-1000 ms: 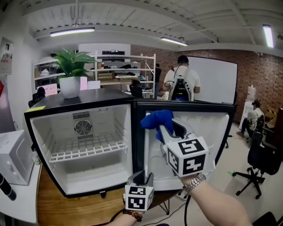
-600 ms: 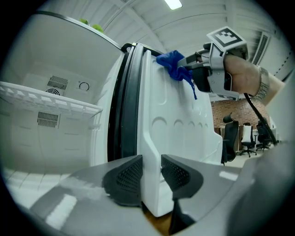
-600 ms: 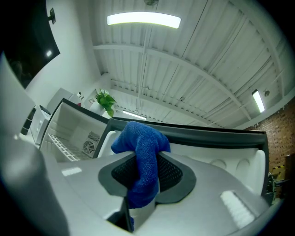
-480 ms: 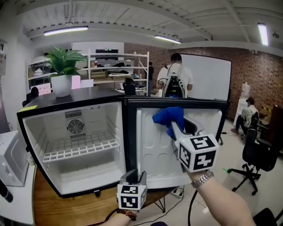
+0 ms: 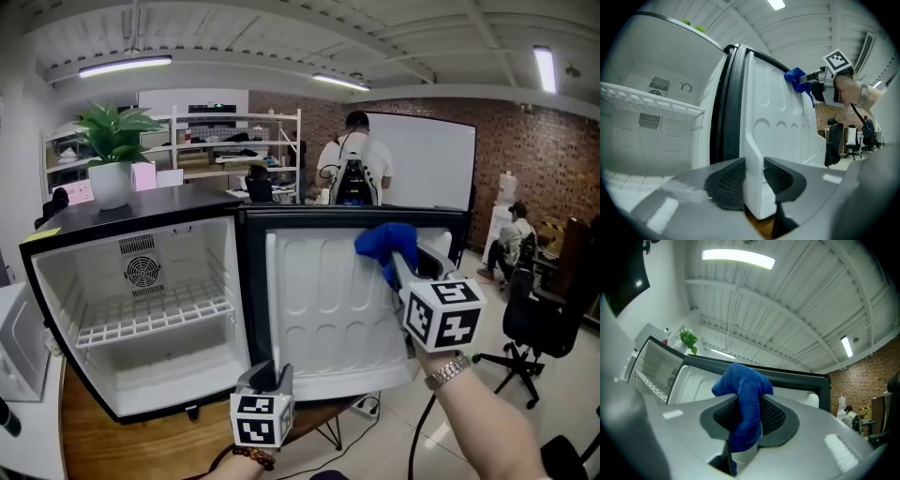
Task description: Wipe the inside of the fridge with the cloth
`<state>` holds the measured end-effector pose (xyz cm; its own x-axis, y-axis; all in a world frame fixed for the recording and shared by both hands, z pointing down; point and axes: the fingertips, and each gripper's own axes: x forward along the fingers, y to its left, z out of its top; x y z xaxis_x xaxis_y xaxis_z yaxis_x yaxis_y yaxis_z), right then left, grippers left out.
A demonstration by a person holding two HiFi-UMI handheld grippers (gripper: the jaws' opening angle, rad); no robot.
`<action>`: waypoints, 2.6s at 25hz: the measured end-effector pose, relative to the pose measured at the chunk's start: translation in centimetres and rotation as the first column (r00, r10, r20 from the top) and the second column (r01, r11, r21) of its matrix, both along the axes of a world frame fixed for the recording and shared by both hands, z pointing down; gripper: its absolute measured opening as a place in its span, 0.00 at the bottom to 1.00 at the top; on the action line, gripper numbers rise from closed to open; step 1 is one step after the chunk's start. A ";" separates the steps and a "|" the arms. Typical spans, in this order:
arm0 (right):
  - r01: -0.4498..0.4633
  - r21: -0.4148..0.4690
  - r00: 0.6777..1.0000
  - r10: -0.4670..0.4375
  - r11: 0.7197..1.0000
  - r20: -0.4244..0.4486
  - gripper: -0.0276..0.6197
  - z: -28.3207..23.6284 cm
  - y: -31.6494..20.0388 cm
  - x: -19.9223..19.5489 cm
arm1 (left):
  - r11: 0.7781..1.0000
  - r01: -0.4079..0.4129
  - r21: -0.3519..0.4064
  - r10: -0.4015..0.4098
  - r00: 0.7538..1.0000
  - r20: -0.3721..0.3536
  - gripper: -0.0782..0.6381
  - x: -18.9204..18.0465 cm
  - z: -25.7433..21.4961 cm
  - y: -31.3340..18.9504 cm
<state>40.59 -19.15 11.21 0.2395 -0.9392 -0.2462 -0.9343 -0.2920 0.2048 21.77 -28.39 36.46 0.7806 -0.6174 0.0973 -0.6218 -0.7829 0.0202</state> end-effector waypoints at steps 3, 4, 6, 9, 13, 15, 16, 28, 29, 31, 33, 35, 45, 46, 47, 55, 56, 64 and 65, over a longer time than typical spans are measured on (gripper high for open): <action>-0.038 0.003 0.999 0.038 0.999 0.009 0.20 0.0 1.0 1.9 | 1.000 0.000 0.001 0.000 1.000 0.000 0.29 0.0 0.0 0.1; -0.050 0.003 0.999 0.050 0.999 0.012 0.20 -0.1 1.4 2.5 | 1.000 0.001 0.002 -0.001 1.000 0.000 0.29 0.0 -0.1 0.1; -0.072 0.005 0.997 0.072 0.997 0.020 0.20 -0.1 2.1 3.8 | 1.000 0.003 0.003 -0.003 1.000 0.000 0.29 0.0 -0.1 0.1; -0.109 0.011 0.993 0.109 0.994 0.037 0.20 -0.1 3.1 5.4 | 1.000 0.005 0.002 -0.005 1.000 -0.001 0.29 0.0 -0.1 0.1; -0.137 0.014 0.990 0.136 0.990 0.042 0.20 -0.2 4.0 6.7 | 1.000 0.007 -0.003 -0.007 1.000 -0.002 0.29 0.0 -0.1 0.1; -0.137 0.015 0.990 0.137 0.990 0.041 0.20 -0.2 4.1 6.7 | 1.000 0.009 -0.004 -0.009 1.000 -0.003 0.29 -0.1 -0.1 0.1; -0.134 0.018 0.990 0.133 0.991 0.045 0.20 -0.2 4.2 6.6 | 1.000 0.010 -0.005 -0.010 1.000 -0.004 0.29 -0.1 0.0 0.1; 0.220 -0.004 0.976 -0.220 0.976 -0.003 0.20 2.7 -1.1 -10.9 | 1.000 -0.003 -0.008 0.003 1.000 0.009 0.29 0.2 0.2 0.1; 0.241 -0.015 0.970 -0.241 0.970 0.003 0.20 3.3 -1.9 -12.1 | 1.000 -0.005 -0.010 0.005 1.000 0.015 0.29 0.2 0.3 0.1; 0.274 -0.036 0.962 -0.274 0.961 0.008 0.20 4.3 -3.2 -14.2 | 1.000 -0.007 -0.014 0.008 1.000 0.019 0.29 0.2 0.5 0.0; 0.297 -0.055 0.955 -0.297 0.953 0.014 0.20 5.2 -4.3 -15.8 | 1.000 -0.007 -0.016 0.008 1.000 0.017 0.29 0.2 0.5 0.0; 0.313 -0.073 0.950 -0.312 0.947 0.023 0.20 6.1 -5.2 -16.9 | 1.000 -0.006 -0.017 0.006 1.000 0.015 0.29 0.2 0.5 0.0; 0.301 -0.097 0.954 -0.298 0.949 0.042 0.20 8.3 -7.9 -17.7 | 1.000 -0.008 -0.017 0.008 1.000 0.006 0.29 0.2 0.5 0.2; 0.297 -0.093 0.955 -0.293 0.950 0.046 0.20 8.4 -8.0 -17.5 | 1.000 -0.008 -0.018 0.008 1.000 0.004 0.29 0.1 0.5 0.2; 0.291 -0.092 0.956 -0.288 0.952 0.054 0.20 8.5 -8.0 -17.2 | 1.000 -0.007 -0.018 0.007 1.000 0.003 0.29 0.1 0.5 0.2; 0.247 -0.098 0.969 -0.244 0.964 0.049 0.20 9.3 -7.8 -15.2 | 1.000 -0.004 -0.014 0.004 1.000 -0.007 0.28 0.0 0.2 0.2; 0.242 -0.098 0.970 -0.239 0.965 0.047 0.20 9.4 -7.6 -14.9 | 1.000 -0.002 -0.008 0.001 1.000 -0.012 0.28 0.0 0.0 0.1; 0.176 -0.090 0.984 -0.172 0.980 0.052 0.20 9.6 -5.6 -11.3 | 1.000 0.002 -0.018 -0.002 1.000 -0.003 0.28 -0.2 0.3 0.3; 0.165 -0.089 0.985 -0.161 0.982 0.055 0.20 9.6 -5.3 -10.7 | 1.000 0.001 -0.019 -0.001 1.000 -0.002 0.28 -0.2 0.4 0.2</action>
<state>29.92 -24.49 20.82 0.0908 -0.9849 -0.1476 -0.9771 -0.1167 0.1780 21.58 -28.15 36.83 0.7801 -0.6162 0.1078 -0.6225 -0.7818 0.0362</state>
